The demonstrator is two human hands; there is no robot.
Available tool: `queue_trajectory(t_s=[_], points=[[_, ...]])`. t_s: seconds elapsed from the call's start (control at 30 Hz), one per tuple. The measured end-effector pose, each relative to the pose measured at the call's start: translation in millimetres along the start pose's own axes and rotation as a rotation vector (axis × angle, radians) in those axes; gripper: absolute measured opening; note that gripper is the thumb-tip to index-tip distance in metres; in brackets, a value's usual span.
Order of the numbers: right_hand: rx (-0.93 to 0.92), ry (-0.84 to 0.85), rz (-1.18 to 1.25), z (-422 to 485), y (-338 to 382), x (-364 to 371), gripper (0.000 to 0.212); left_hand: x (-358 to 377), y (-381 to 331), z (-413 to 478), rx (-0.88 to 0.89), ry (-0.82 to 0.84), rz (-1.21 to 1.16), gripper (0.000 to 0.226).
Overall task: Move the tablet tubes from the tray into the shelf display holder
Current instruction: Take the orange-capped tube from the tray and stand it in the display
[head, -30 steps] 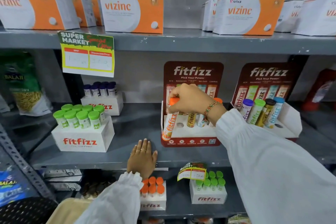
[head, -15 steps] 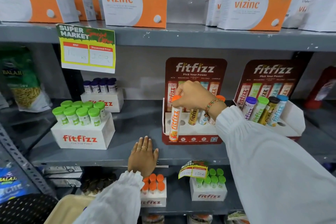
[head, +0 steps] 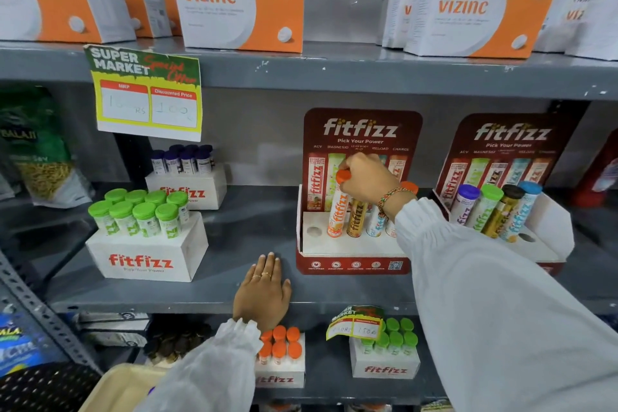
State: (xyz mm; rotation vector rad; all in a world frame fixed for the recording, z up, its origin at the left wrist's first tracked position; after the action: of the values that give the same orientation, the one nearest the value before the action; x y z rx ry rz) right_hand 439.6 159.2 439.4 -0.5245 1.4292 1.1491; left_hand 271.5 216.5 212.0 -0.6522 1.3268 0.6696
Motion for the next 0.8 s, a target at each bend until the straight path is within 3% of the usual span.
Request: queue_trajectory(t_s=[0.07,0.17,0.27,0.5,0.63,0.8], points=[[-0.004,0.002,0.012,1,-3,-2,0.041,-5,-1,-2,0.003,-0.037,-0.033,0.089],[-0.012,-0.013,0.040,-2,-9,-16,0.041,-26,-16,-17,0.098,-0.176,-0.080,0.075],[-0.024,-0.032,0.109,-11,-20,-37,0.034,-40,-59,-32,0.335,-0.273,-0.166,0.052],[0.026,-0.121,0.275,-28,-94,-96,0.031,-34,-189,-5,0.822,-0.141,-0.118,0.050],[0.140,-0.154,0.273,-37,-166,-129,0.027,-26,-247,5,0.931,-0.023,-0.130,0.060],[0.254,-0.140,0.058,-46,-228,-160,0.027,-11,-265,16,0.940,-0.072,-0.142,0.065]])
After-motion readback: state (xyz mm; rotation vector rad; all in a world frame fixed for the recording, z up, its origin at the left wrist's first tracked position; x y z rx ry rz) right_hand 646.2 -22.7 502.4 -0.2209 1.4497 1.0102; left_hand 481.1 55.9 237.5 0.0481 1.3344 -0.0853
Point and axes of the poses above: each hand's wrist, its own z-axis towards the middle knuckle, its own x-axis out of the palm, y = z × x, the point moved 7 cm from there along z, towards the middle knuckle, and after that the axes turned 4 degrees about x, right-handed, at the moved point
